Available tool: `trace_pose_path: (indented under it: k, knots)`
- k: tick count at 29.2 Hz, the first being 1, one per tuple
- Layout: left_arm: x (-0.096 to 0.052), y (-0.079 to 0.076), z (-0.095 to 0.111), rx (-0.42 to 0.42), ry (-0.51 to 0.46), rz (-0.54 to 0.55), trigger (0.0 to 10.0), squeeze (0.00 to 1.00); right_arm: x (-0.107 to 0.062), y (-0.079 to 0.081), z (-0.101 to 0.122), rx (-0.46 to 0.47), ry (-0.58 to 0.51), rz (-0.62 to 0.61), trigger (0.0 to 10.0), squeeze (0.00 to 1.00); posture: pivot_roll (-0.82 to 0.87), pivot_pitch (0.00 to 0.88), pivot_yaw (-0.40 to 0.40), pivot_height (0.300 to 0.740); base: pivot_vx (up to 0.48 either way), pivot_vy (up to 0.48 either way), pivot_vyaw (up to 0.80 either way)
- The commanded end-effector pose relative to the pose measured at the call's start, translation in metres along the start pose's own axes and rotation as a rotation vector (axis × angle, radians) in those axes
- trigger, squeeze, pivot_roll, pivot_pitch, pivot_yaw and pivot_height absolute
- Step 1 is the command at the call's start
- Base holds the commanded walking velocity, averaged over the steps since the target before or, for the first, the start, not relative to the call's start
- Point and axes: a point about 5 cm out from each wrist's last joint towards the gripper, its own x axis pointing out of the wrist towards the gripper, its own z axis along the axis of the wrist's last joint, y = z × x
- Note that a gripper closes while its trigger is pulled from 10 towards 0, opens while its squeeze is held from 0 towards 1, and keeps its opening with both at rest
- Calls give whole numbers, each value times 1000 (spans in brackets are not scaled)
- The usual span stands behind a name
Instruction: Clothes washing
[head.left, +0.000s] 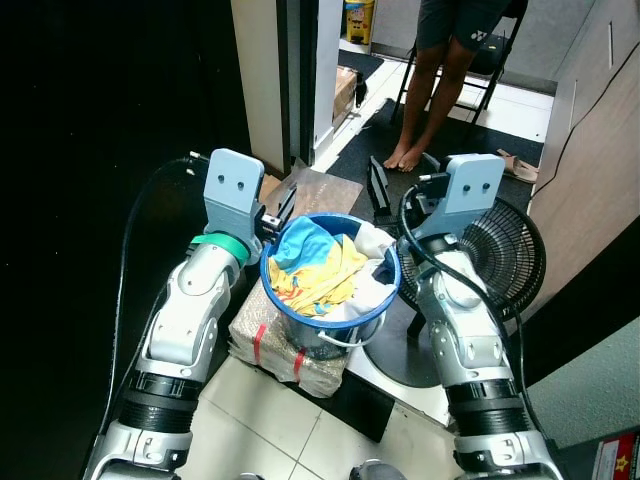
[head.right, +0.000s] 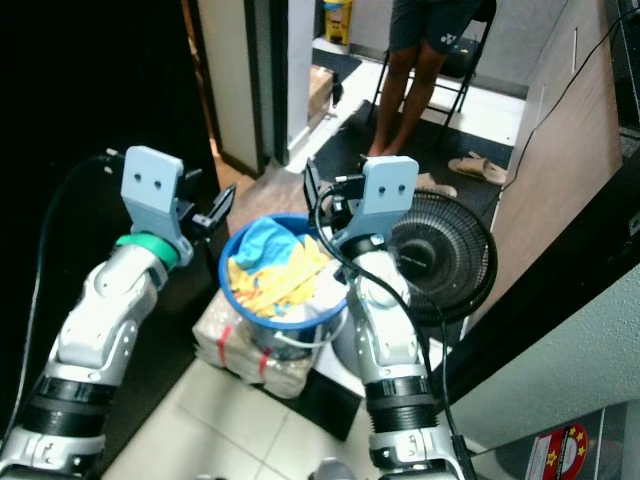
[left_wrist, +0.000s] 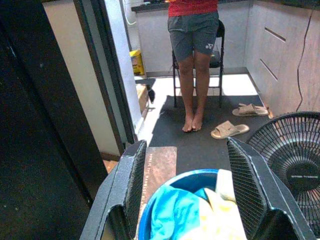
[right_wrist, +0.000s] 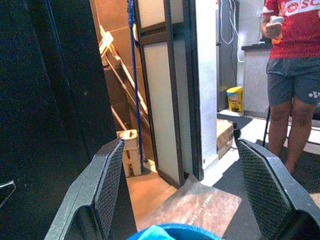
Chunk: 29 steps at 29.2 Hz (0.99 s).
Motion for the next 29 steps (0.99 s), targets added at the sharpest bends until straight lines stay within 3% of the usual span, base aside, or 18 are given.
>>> trace_pose_path:
  k: [1, 11, 14, 19, 29]
  knots:
    - [1, -2, -1, -3, 2, -8, 10000, 0, -1, 1, -4, 12, 22, -3, 10000, 0, -55, 0, 26, 740, -465, 0, -800]
    - [1, -1, -1, -2, 0, -10, 10000, 0, -1, 1, -4, 11, 21, -6, 10000, 0, -54, 0, 29, 740, -458, 0, -791]
    - [1, -1, -1, -2, -1, -9, 10000, 0, -1, 1, -4, 7, 19, -7, 10000, 0, -54, 0, 29, 740, -349, 0, 0]
    - [1, 0, 1, 10, -4, -2, 10000, 0, -1, 1, -3, 4, 15, -3, 10000, 0, -54, 0, 27, 740, 0, 0, 0]
    - [2, 0, 1, 35, -23, 2, 10000, 0, -1, 2, -2, 1, 10, 5, 10000, 0, -54, 0, 24, 740, 467, 0, 0]
